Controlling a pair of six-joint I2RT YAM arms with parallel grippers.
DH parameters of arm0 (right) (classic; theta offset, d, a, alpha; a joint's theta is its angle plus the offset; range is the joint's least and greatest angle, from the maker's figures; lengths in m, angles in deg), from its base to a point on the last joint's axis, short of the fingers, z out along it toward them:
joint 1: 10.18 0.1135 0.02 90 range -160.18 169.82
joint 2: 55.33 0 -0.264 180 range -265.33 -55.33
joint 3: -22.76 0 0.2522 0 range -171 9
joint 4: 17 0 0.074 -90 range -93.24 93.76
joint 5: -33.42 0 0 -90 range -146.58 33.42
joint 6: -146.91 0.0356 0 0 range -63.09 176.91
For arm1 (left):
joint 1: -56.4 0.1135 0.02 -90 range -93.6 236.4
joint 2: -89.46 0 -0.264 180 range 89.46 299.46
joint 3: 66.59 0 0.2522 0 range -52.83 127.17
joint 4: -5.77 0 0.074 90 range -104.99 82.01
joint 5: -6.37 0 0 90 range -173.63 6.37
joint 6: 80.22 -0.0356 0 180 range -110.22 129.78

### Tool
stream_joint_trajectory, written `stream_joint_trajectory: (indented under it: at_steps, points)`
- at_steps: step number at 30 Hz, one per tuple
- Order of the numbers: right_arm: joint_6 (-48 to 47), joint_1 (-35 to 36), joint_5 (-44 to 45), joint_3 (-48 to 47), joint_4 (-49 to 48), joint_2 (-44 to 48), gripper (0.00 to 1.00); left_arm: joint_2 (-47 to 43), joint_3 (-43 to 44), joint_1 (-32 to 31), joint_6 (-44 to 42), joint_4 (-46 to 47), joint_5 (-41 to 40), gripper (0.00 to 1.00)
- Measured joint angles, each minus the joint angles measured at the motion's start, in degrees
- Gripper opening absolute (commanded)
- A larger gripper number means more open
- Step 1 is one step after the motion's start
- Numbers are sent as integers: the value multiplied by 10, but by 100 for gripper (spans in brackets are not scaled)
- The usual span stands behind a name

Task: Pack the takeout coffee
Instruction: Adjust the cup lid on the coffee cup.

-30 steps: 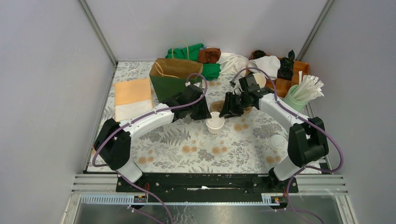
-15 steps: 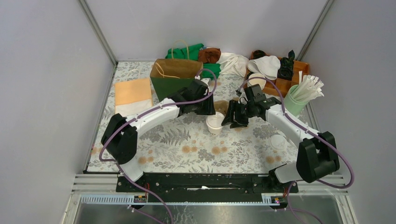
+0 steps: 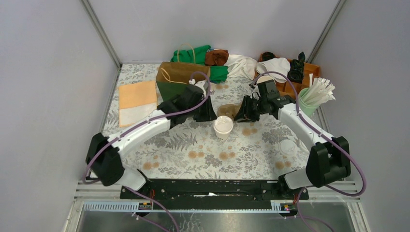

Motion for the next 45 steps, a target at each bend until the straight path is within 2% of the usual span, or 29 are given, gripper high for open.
stream_joint_trajectory:
  at_steps: [3, 6, 10, 14, 25, 38, 45]
  points:
    - [2, -12, -9, 0, -10, -12, 28, -59, -59, 3, 39, 25, 13, 29]
    - [4, -19, -22, 1, -25, -26, 27, -92, -120, 11, 74, 56, 32, 33]
    - [6, -22, -39, 1, -43, -44, 26, -103, -212, 28, 122, 127, 71, 35]
    - [6, -22, -50, 3, -56, -57, 25, -103, -262, 38, 157, 176, 96, 34]
    - [5, -22, -58, 14, -65, -59, 22, -103, -281, 59, 202, 279, 124, 32]
    - [2, -22, -62, 27, -68, -65, 21, -74, -285, 65, 222, 313, 144, 28]
    - [2, -23, -64, 27, -73, -66, 20, -60, -285, 65, 228, 321, 147, 23]
